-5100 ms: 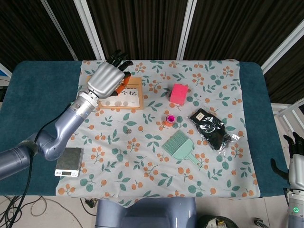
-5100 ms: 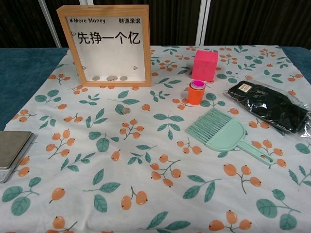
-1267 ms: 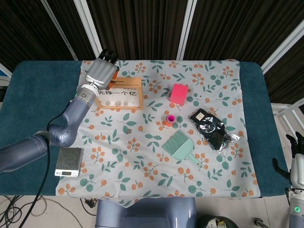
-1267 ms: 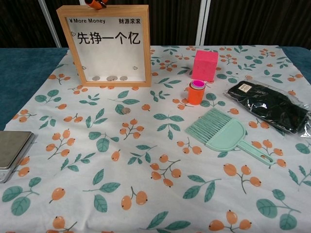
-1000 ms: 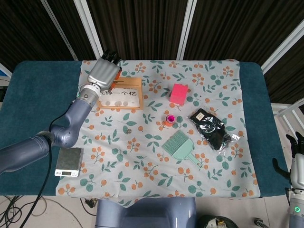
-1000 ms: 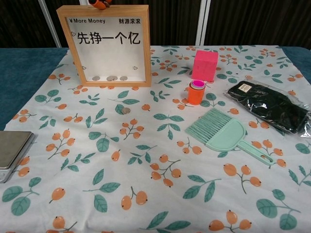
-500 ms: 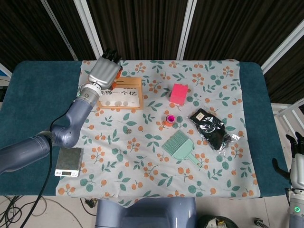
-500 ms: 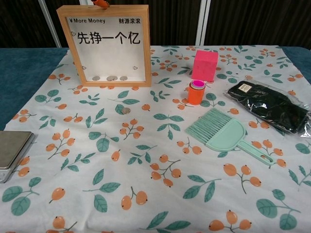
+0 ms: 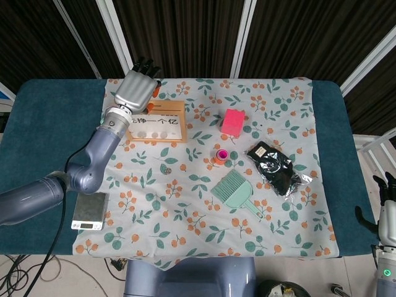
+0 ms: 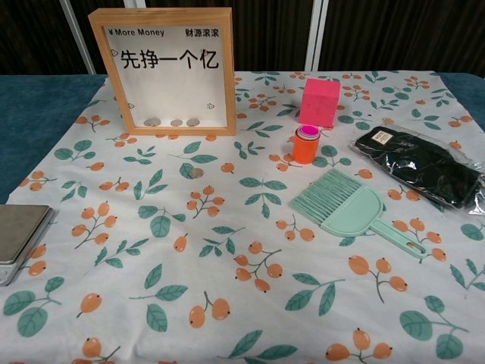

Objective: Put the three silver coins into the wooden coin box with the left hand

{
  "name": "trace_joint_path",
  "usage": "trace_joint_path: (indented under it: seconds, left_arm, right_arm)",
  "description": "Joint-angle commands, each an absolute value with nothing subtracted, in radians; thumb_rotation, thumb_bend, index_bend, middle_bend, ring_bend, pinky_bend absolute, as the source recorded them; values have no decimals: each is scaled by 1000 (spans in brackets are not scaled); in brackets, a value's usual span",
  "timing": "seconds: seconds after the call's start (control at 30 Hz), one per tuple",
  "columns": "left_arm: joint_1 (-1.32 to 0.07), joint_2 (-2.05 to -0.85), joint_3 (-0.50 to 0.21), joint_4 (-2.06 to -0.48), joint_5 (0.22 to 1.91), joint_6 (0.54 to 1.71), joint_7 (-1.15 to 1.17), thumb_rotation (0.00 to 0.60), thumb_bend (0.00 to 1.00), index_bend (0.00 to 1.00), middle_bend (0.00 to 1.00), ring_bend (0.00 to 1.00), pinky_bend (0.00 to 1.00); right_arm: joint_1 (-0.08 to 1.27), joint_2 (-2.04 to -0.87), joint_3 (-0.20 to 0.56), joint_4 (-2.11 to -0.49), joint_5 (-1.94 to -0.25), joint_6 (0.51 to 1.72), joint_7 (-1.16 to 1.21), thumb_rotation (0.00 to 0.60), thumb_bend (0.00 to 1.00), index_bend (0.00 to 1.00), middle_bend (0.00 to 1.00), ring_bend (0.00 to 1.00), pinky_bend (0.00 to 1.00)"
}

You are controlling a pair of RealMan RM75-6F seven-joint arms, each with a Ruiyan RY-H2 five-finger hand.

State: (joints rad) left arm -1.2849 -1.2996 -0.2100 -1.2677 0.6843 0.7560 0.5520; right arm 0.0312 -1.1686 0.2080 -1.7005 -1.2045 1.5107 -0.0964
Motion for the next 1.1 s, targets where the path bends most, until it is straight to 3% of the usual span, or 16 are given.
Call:
trace_joint_path:
  seconds: [0.03, 0.13, 0.3, 0.4, 0.53, 0.8, 1.1]
  left_arm:
    - [-1243, -1254, -261, -1376, 761, 842, 462, 600, 250, 532, 126, 0, 0]
    - [-1157, -1199, -267, -1511, 896, 983, 379, 600, 250, 519, 121, 0, 0]
    - [-956, -1144, -177, -1672, 1184, 1245, 219, 600, 251, 496, 124, 0, 0]
    - [-845, -1173, -94, -1660, 1345, 1383, 131, 600, 251, 501, 133, 0, 0]
    - [-757, -1254, -9, -1556, 1462, 1471, 84, 600, 252, 502, 137, 0, 0]
    - [-700, -1437, 49, -1325, 1507, 1431, 38, 600, 266, 494, 133, 0, 0]
    - [-720, -1603, 66, -1111, 1495, 1249, 58, 600, 305, 459, 129, 0, 0]
  right_arm:
    - [32, -1169, 209, -1699, -1204, 1510, -96, 600, 394, 173, 47, 22, 0]
    - [32, -1167, 210, -1699, -1203, 1510, -94, 600, 395, 173, 47, 22, 0]
    - [33, -1168, 213, -1698, -1200, 1510, -91, 600, 394, 173, 46, 22, 0]
    - [32, -1169, 213, -1698, -1203, 1514, -93, 600, 395, 173, 47, 22, 0]
    - [31, -1169, 213, -1698, -1206, 1520, -96, 600, 395, 173, 46, 22, 0]
    - [29, -1171, 212, -1699, -1206, 1522, -97, 600, 395, 173, 46, 22, 0]
    - [28, -1168, 215, -1703, -1200, 1521, -94, 600, 395, 174, 47, 22, 0]
